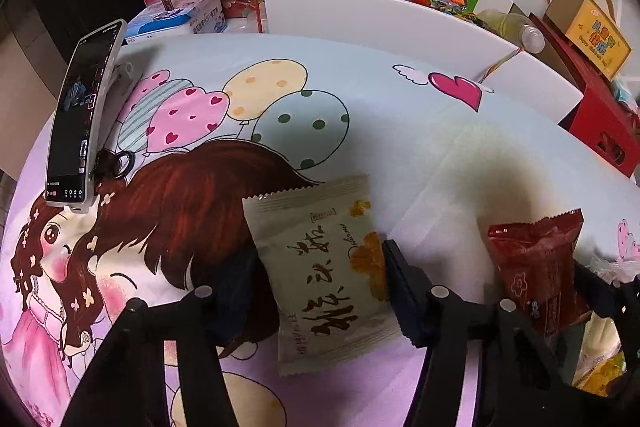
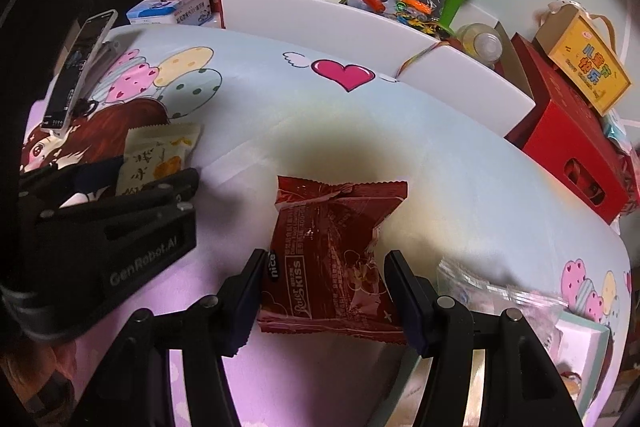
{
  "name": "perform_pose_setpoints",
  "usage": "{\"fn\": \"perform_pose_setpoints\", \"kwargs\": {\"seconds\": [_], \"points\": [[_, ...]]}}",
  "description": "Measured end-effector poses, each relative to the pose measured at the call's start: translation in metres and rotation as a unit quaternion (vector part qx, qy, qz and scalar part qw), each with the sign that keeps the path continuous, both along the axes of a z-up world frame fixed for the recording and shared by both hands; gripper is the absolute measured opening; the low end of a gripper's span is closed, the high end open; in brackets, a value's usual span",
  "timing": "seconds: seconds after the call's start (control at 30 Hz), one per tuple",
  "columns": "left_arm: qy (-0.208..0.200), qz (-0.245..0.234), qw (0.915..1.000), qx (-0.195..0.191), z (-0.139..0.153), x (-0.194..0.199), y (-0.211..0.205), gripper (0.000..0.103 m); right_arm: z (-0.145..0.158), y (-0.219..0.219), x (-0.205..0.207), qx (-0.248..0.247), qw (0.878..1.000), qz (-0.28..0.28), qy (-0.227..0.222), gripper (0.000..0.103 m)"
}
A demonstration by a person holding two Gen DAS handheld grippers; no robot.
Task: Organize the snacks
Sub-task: 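Carry the white packet and red packet over the tray and open both tools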
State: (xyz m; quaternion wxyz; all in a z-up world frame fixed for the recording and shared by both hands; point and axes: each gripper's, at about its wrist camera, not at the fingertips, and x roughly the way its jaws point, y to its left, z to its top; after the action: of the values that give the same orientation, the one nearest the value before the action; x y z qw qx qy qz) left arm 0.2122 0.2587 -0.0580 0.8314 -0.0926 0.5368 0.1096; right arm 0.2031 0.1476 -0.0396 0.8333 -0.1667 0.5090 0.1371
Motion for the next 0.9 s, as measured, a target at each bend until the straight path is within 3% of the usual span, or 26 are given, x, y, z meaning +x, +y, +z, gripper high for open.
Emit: {"fn": "perform_pose_setpoints", "kwargs": {"seconds": [0.57, 0.9], "points": [[-0.03, -0.012, 0.9987, -0.04, 0.046, -0.031, -0.005, 0.059, 0.04, -0.013, -0.056, 0.032, 0.999, -0.018, -0.025, 0.063], [-0.049, -0.022, 0.9983, -0.024, 0.074, -0.075, -0.03, 0.059, 0.056, -0.04, -0.101, 0.046, 0.996, -0.06, -0.053, 0.063]]}}
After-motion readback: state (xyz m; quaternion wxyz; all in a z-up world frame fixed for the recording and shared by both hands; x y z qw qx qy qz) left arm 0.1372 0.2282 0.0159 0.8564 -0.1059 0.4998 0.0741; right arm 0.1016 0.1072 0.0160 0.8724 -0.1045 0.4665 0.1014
